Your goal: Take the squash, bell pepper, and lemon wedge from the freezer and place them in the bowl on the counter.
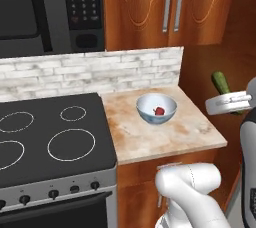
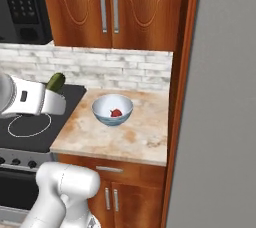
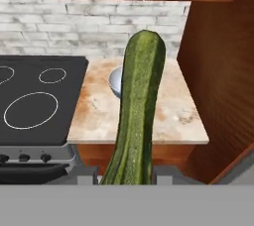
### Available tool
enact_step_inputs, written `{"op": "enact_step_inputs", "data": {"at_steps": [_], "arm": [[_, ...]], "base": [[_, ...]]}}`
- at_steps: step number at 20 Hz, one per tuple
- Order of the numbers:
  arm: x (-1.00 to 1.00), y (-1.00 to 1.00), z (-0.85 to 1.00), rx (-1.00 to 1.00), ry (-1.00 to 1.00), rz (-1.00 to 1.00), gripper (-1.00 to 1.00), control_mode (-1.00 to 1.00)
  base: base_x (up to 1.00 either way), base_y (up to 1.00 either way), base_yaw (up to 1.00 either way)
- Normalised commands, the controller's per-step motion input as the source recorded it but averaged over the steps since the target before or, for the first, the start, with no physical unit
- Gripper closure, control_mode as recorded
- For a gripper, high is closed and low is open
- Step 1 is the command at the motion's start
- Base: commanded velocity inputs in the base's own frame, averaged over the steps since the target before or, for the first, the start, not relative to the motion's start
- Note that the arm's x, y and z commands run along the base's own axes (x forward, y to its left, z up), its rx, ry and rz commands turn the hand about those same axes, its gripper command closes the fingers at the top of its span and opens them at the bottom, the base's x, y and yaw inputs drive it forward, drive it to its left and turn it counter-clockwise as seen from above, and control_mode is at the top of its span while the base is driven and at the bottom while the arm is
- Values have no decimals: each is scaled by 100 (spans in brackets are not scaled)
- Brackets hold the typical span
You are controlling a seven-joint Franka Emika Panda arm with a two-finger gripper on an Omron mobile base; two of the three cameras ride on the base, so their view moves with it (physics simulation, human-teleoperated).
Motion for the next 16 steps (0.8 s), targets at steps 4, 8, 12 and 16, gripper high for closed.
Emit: {"op": "enact_step_inputs", "data": {"at_steps": [4, 8, 12, 16], "arm": [[0, 0, 0, 0, 0, 0, 100, 100], [0, 0, 0, 0, 0, 0, 100, 100], [0, 0, 0, 0, 0, 0, 100, 100], [36, 1, -8, 0, 5, 0, 100, -100]], "base": [[45, 0, 0], [52, 0, 0], [56, 0, 0], [35, 1, 0]]}}
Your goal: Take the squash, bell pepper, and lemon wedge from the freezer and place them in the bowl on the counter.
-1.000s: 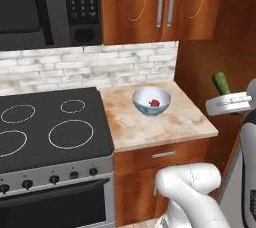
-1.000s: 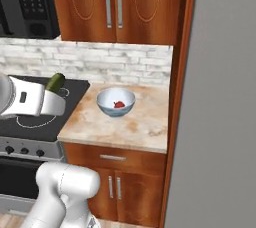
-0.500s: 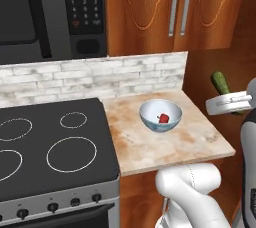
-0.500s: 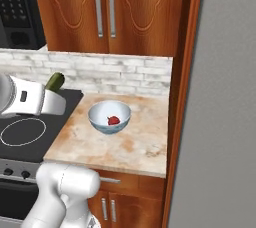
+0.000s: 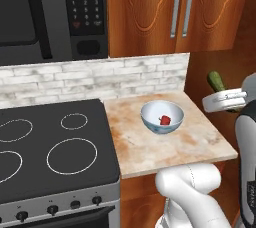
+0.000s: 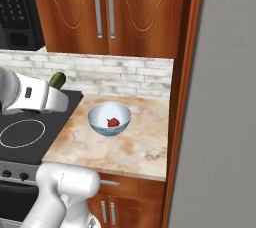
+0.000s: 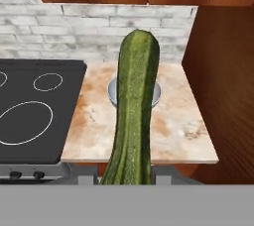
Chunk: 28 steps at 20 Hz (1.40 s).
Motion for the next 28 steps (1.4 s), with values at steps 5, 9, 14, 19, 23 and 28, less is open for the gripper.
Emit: {"op": "enact_step_inputs", "data": {"at_steps": [5, 9, 14, 19, 23, 28], "arm": [[65, 1, -52, 0, 18, 0, 100, -100], [62, 7, -74, -2, 17, 0, 100, -100], [63, 3, -56, -2, 1, 0, 100, -100], [72, 0, -48, 0, 1, 0, 100, -100], [62, 0, -61, 0, 4, 0, 100, -100], [54, 0, -57, 0, 8, 0, 100, -100]], "base": [[0, 0, 0], [0, 0, 0], [0, 0, 0], [0, 0, 0], [0, 0, 0], [0, 0, 0]]}}
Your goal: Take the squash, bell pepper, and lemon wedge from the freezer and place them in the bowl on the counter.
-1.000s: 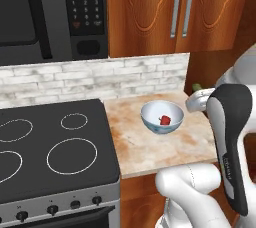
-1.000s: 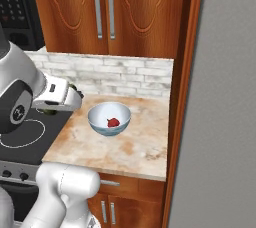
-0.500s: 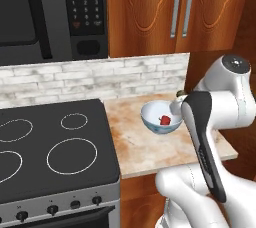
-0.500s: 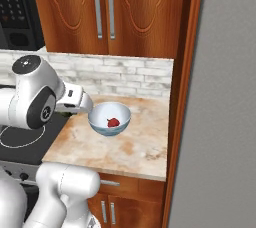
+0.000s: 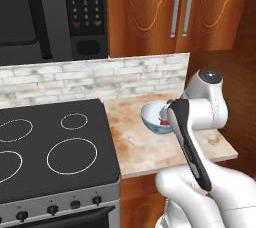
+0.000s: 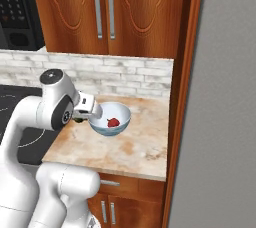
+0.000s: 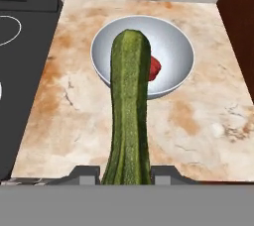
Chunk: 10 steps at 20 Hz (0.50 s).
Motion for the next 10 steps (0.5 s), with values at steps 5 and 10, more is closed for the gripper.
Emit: {"op": "enact_step_inputs", "data": {"at_steps": [5, 10], "arm": [[54, 0, -30, 0, 6, 0, 100, -100], [52, 0, -8, 0, 9, 0, 100, -100]], "base": [[0, 0, 0], [0, 0, 0]]}}
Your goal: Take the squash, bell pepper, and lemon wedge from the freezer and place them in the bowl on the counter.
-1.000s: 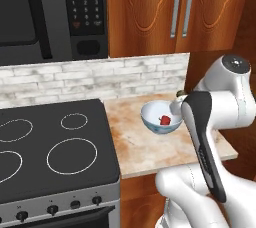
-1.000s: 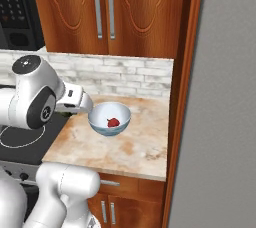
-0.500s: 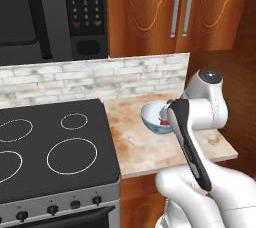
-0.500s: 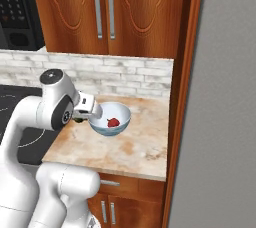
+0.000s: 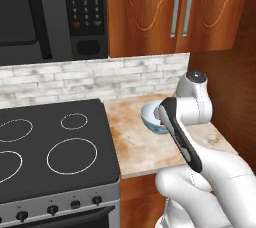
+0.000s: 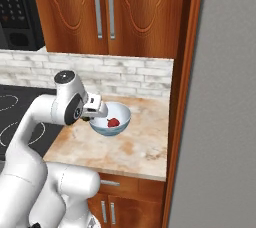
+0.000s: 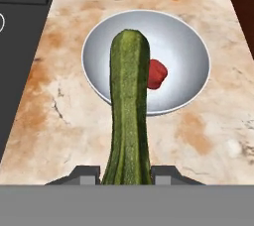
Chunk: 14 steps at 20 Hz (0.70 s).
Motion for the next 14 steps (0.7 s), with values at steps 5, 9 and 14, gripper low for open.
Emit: {"op": "enact_step_inputs", "data": {"at_steps": [5, 9, 14], "arm": [[64, 0, -30, 0, 4, 0, 100, -100], [70, 0, -35, 0, 2, 0, 100, -100], [50, 0, -45, 0, 1, 0, 100, -100]], "base": [[0, 0, 0], [0, 0, 0], [0, 0, 0]]}}
